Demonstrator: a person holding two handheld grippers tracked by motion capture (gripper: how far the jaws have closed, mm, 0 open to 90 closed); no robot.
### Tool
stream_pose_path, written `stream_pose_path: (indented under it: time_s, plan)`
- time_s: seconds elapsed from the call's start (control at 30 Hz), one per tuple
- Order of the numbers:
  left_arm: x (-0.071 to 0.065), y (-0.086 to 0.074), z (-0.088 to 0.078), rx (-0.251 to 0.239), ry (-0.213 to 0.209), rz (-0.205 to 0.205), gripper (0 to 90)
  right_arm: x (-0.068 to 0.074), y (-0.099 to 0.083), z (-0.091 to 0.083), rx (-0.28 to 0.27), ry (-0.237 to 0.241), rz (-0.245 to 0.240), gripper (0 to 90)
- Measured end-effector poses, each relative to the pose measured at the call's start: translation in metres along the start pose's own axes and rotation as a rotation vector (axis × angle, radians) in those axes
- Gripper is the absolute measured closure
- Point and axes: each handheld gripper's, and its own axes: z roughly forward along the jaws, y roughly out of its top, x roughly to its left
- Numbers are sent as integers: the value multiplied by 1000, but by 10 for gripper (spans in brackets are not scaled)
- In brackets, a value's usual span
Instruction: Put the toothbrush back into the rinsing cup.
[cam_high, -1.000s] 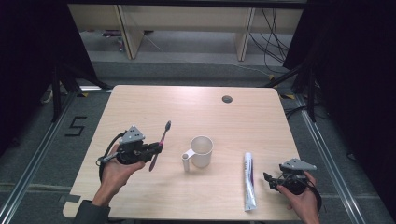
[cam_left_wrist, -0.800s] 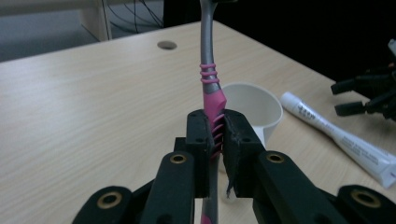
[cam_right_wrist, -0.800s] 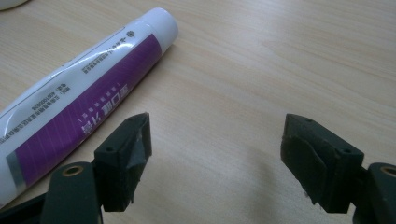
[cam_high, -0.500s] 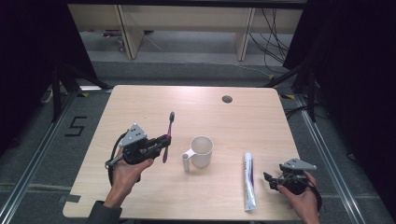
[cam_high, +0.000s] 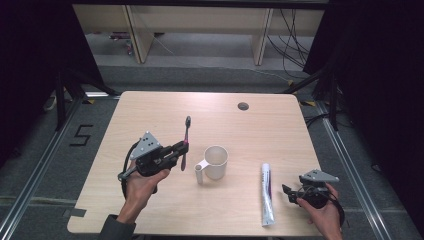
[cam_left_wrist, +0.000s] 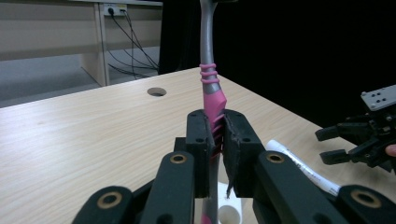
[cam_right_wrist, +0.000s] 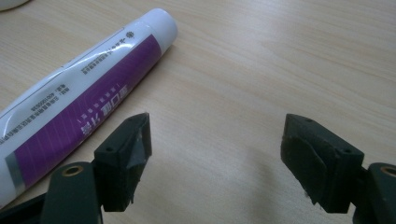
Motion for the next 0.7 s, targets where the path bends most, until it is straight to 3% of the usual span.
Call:
stream_pose_path:
  time_s: [0.13, 0.17, 0.3, 0.4, 0.43, 0.67, 0.7]
  plan:
    - [-6, 3, 3, -8, -8, 8, 807, 2, 1, -1, 8, 1, 29, 256]
    - [-8, 4, 4, -13, -11, 14, 807, 0, 0, 0, 1, 0, 5, 256]
    - [-13, 7, 7, -28, -16, 20, 807, 1, 1, -1, 7, 2, 22, 256]
    - [-16, 7, 13, -28, -23, 27, 807, 0, 0, -1, 0, -1, 3, 256]
    - [-17, 7, 15, -25, -31, 21, 807, 2, 1, -1, 6, 2, 27, 256]
    - [-16, 4, 25, -31, -17, 9, 806, 1, 1, -1, 6, -1, 17, 256]
    - [-16, 3, 26, -30, -19, 8, 807, 0, 0, 0, -4, -2, -6, 256]
